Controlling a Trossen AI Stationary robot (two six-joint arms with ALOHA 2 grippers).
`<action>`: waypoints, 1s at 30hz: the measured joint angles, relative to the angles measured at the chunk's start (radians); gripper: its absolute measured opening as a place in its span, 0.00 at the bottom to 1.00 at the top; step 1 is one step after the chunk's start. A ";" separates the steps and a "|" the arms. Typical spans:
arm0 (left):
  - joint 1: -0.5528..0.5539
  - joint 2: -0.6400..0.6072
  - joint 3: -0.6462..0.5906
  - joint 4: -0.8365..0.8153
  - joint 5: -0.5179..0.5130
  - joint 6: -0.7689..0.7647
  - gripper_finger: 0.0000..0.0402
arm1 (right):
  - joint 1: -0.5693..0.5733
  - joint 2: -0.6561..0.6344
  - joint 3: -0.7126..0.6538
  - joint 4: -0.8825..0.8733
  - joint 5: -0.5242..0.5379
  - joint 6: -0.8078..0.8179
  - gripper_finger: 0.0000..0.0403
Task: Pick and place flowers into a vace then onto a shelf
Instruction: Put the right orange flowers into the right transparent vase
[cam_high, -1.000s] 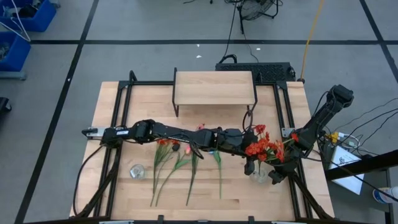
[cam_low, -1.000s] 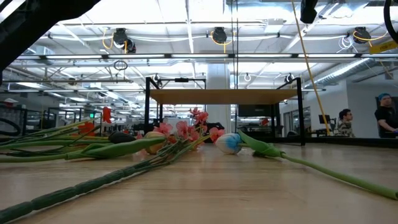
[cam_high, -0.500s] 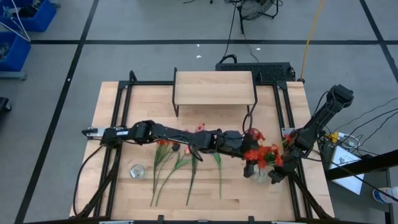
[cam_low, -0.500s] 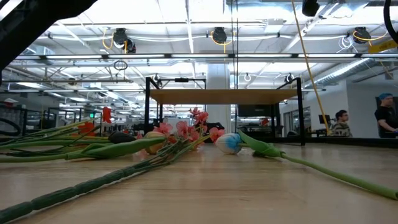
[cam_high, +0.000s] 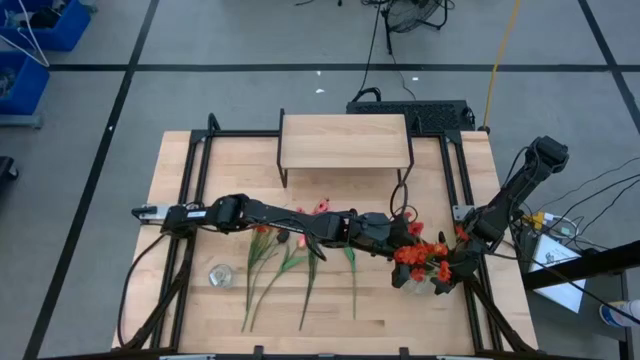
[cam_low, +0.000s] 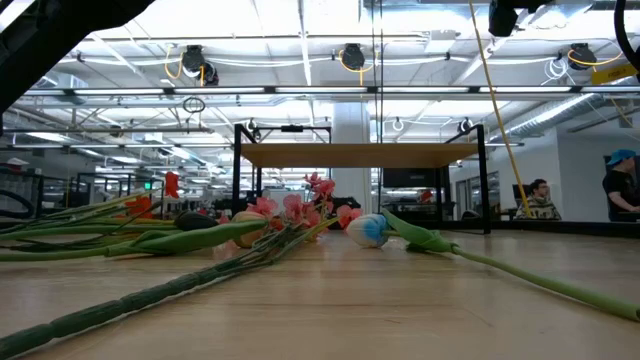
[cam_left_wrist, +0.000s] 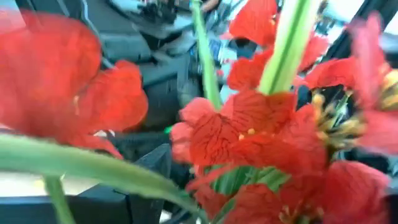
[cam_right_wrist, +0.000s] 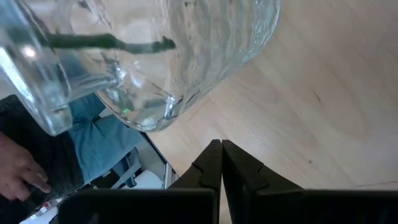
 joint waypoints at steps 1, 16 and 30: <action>-0.002 0.000 0.000 -0.011 0.002 0.019 0.71 | 0.000 0.000 0.000 -0.001 0.000 0.000 0.01; 0.014 -0.037 0.005 -0.062 0.051 -0.030 0.73 | 0.000 0.000 0.000 -0.002 0.051 -0.001 0.01; 0.012 -0.041 -0.001 -0.094 0.082 -0.011 0.73 | 0.000 -0.011 0.000 0.020 0.070 0.032 0.01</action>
